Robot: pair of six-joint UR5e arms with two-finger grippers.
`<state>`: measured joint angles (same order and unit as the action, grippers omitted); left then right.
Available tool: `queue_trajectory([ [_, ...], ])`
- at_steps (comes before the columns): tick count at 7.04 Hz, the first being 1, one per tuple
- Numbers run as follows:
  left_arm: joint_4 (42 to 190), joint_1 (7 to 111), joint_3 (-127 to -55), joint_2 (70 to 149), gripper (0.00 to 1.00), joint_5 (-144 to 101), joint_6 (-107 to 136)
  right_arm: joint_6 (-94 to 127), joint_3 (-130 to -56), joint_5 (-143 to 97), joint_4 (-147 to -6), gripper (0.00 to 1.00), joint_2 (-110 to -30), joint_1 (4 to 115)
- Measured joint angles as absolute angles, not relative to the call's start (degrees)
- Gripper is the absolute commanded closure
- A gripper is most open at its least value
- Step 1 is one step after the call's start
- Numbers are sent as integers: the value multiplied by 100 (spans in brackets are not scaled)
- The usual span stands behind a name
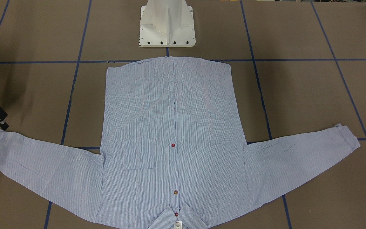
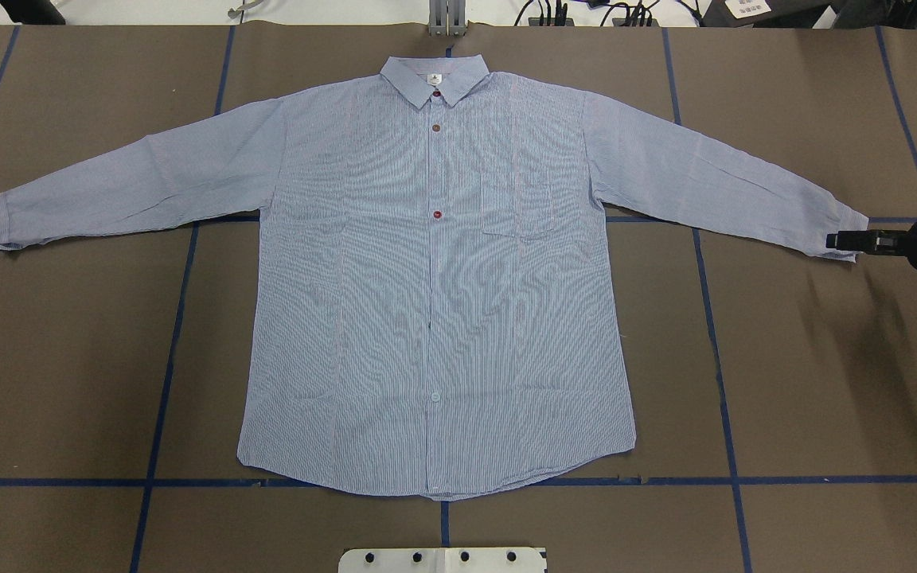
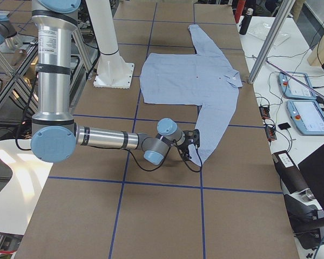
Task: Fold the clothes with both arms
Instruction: 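Lower the right gripper to the sleeve cuff nearest it and grasp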
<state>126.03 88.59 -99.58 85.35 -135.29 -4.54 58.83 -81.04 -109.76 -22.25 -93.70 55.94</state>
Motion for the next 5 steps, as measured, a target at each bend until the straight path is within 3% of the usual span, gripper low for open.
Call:
queue_trajectory([
  [3,12603,8859,-9937,8521,0,-13537,-467,6048,-7945,-10537,-2105,24,-9428,5386],
  [5,12606,8859,-9914,8522,0,-13543,-474,6056,-7932,-10499,-2101,76,-9445,5380],
])
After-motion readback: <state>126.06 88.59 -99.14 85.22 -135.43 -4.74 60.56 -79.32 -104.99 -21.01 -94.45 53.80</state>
